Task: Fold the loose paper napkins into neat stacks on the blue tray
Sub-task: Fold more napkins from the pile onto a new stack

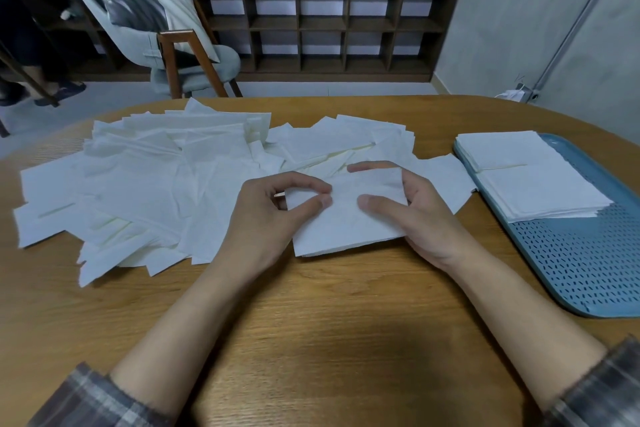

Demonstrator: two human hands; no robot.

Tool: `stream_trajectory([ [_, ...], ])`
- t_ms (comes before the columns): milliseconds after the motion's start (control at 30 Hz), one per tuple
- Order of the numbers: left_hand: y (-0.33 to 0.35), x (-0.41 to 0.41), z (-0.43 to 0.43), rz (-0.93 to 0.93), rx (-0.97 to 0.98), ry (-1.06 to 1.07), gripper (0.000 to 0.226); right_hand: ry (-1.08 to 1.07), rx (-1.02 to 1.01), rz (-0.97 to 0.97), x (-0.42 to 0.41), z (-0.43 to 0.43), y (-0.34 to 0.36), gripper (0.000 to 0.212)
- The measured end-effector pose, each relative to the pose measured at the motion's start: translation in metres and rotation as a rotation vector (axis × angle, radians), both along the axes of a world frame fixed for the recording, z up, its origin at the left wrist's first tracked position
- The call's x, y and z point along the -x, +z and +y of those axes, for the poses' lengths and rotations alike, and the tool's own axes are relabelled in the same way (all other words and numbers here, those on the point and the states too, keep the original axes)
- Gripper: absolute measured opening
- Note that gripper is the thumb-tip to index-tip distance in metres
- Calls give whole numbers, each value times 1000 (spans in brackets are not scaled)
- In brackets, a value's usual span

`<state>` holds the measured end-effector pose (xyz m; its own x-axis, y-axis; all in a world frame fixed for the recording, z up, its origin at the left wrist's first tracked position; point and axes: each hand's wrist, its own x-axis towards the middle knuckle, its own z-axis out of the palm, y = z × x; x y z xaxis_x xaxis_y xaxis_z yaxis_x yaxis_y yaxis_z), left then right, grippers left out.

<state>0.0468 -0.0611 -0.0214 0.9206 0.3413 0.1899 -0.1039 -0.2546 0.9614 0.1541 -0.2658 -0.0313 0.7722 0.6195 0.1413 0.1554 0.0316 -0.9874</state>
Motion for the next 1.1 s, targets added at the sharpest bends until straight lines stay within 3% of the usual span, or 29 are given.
stream_trajectory([
  [367, -3, -1, -1, 31, -29, -5, 10, -65, 114, -154, 5, 0, 7, 55],
  [500, -4, -1, -1, 1, -132, 81, 28, -47, 12, -114, 5, -3, 13, 66],
  [633, 1, 0, -3, 55, 5, -10, 34, -38, -18, -80, 1, -5, 11, 73],
  [700, 0, -1, -3, 49, -15, 10, 35, -37, 45, -112, 1, -6, 12, 68],
  [833, -4, -3, -2, 23, 19, 39, 36, 22, 175, -255, 2, -7, 14, 28],
  [1000, -17, -6, 3, 0, -399, 64, 36, -347, 198, -324, -14, -10, 6, 36],
  [1100, -22, -8, 4, 36, -571, -1, 25, -461, 183, -294, -21, -15, 4, 35],
])
